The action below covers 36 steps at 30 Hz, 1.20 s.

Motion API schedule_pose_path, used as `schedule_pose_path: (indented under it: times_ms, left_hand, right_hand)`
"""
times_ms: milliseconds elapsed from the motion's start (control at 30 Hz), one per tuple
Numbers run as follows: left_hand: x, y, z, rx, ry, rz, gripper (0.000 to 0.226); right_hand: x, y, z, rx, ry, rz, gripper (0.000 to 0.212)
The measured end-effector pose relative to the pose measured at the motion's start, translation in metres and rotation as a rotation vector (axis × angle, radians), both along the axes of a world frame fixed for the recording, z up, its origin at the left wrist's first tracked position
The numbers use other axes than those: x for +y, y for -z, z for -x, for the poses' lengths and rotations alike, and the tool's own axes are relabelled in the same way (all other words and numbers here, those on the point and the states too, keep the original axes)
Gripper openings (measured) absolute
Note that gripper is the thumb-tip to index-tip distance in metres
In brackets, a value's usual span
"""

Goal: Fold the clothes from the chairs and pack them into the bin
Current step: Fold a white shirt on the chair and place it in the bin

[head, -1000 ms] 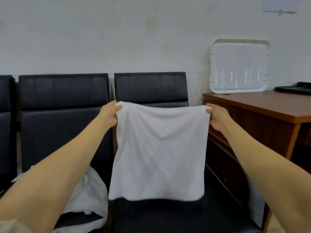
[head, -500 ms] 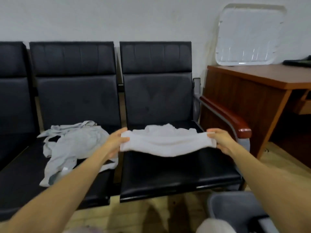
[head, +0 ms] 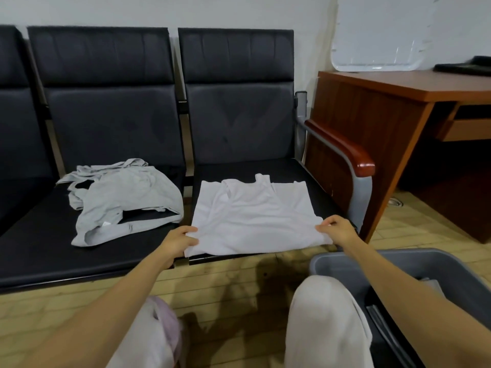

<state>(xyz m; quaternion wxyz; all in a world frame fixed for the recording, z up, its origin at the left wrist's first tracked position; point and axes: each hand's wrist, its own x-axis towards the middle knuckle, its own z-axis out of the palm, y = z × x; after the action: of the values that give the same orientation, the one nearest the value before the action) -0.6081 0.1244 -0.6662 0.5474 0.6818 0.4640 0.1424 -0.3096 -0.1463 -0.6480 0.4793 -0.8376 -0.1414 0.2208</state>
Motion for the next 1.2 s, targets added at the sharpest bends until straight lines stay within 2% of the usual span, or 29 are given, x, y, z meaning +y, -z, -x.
schedule_pose_path:
  times_ms: [133,267,333,433,533,700,867,1100,1200]
  left_hand:
    - [0.001,-0.008,-0.007,-0.052,0.050,-0.084,0.018]
    - [0.014,-0.040,-0.026,-0.194,0.057,-0.036,0.029]
    - [0.022,-0.067,-0.037,-0.307,0.054,-0.064,0.032]
    - [0.025,-0.124,-0.046,-0.488,0.028,-0.142,0.034]
    - [0.027,-0.178,-0.046,-0.678,-0.007,-0.218,0.031]
    - [0.036,-0.244,-0.042,-0.809,-0.010,-0.280,0.038]
    - [0.059,-0.271,-0.050,-0.698,-0.031,-0.338,0.044]
    - [0.108,-0.274,-0.094,-0.498,-0.041,-0.344,0.047]
    - [0.129,-0.280,-0.117,-0.474,-0.056,-0.353,0.047]
  right_hand:
    - [0.008,-0.010,0.000,0.043,-0.105,0.011,0.002]
    - [0.023,-0.044,-0.010,-0.040,-0.247,0.005,0.027]
    - [0.031,-0.075,-0.008,-0.125,-0.245,-0.140,0.034]
    - [0.041,-0.133,0.000,-0.223,-0.227,-0.391,0.033]
    - [0.042,-0.185,0.003,-0.341,-0.176,-0.532,0.028]
    - [0.039,-0.248,-0.003,-0.402,-0.115,-0.699,0.025]
    - [0.051,-0.270,-0.026,-0.265,-0.049,-0.703,0.028]
    - [0.109,-0.253,-0.079,-0.131,0.009,-0.630,0.038]
    - [0.137,-0.252,-0.097,-0.106,0.010,-0.618,0.040]
